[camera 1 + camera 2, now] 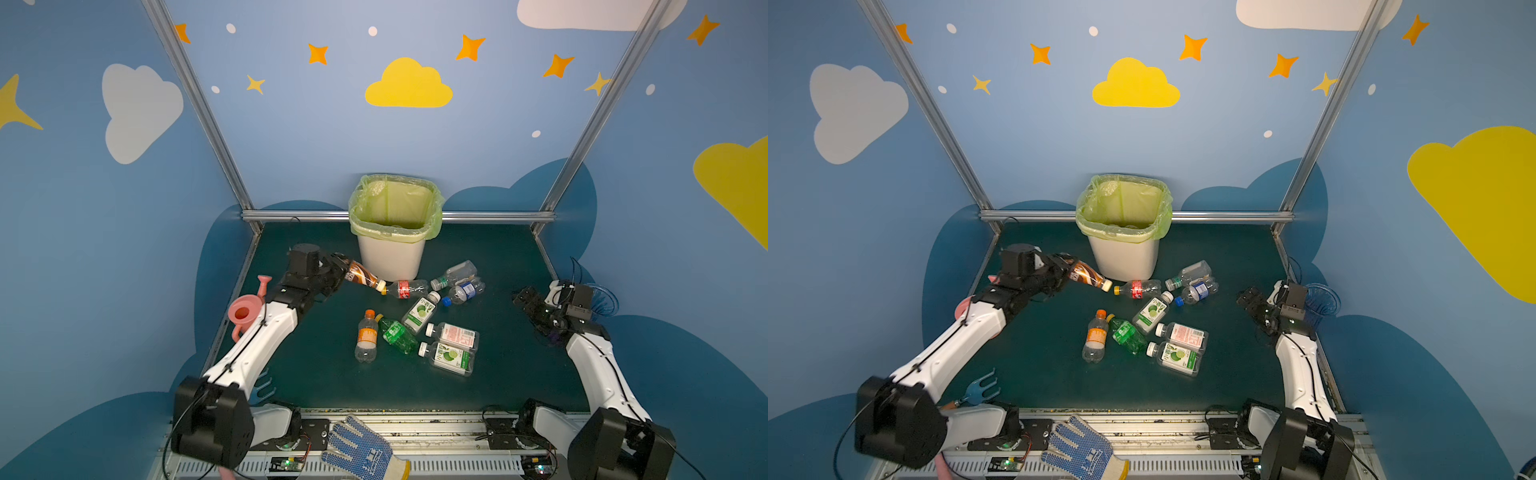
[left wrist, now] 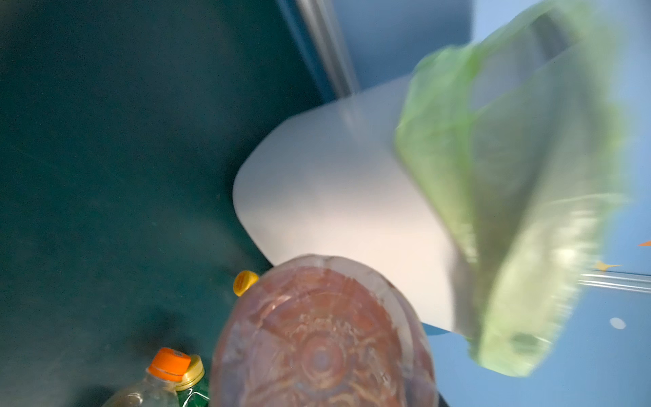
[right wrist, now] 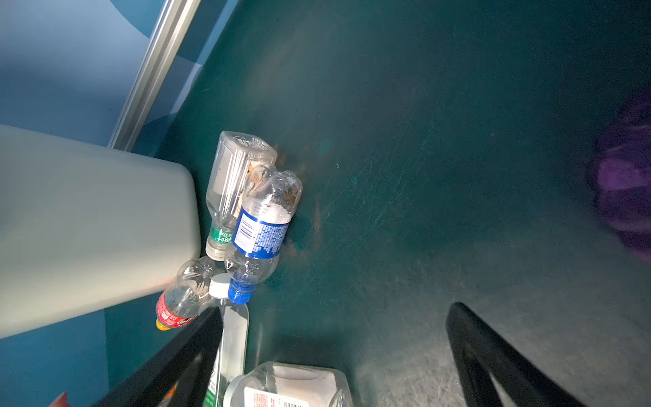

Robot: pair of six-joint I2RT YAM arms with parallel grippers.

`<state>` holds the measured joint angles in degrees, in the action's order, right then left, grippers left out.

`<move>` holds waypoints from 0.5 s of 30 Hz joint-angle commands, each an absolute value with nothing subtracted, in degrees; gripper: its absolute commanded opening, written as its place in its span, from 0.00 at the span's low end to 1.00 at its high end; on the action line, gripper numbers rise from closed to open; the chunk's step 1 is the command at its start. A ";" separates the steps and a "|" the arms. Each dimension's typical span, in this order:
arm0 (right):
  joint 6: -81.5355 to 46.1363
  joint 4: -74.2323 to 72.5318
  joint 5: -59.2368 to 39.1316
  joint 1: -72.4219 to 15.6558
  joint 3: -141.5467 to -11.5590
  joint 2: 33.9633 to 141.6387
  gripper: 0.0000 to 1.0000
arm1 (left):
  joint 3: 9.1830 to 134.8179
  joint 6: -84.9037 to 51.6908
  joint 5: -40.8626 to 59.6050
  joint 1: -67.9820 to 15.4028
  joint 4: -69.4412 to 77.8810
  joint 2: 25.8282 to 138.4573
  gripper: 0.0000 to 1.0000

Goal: Throw the plastic bottles in the bin
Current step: 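Carry the clear bottle with the left gripper and release it over the bin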

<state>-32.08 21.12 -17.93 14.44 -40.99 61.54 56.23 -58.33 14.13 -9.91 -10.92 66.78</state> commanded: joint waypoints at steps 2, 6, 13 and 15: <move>-31.32 21.34 -18.97 14.84 -44.37 62.11 0.98 | 65.37 -46.00 0.16 -4.52 -20.28 54.16 0.54; -31.77 19.96 -20.61 14.93 -44.83 62.56 0.98 | 79.26 -37.07 -4.76 -0.17 -18.79 51.59 0.54; -32.20 18.81 -23.79 14.85 -44.67 62.21 0.98 | 91.05 -39.57 6.12 -1.68 -11.19 65.55 0.55; -32.26 18.45 -24.52 14.72 -44.49 62.05 0.98 | 92.72 -37.57 5.88 -6.91 -11.95 72.19 0.58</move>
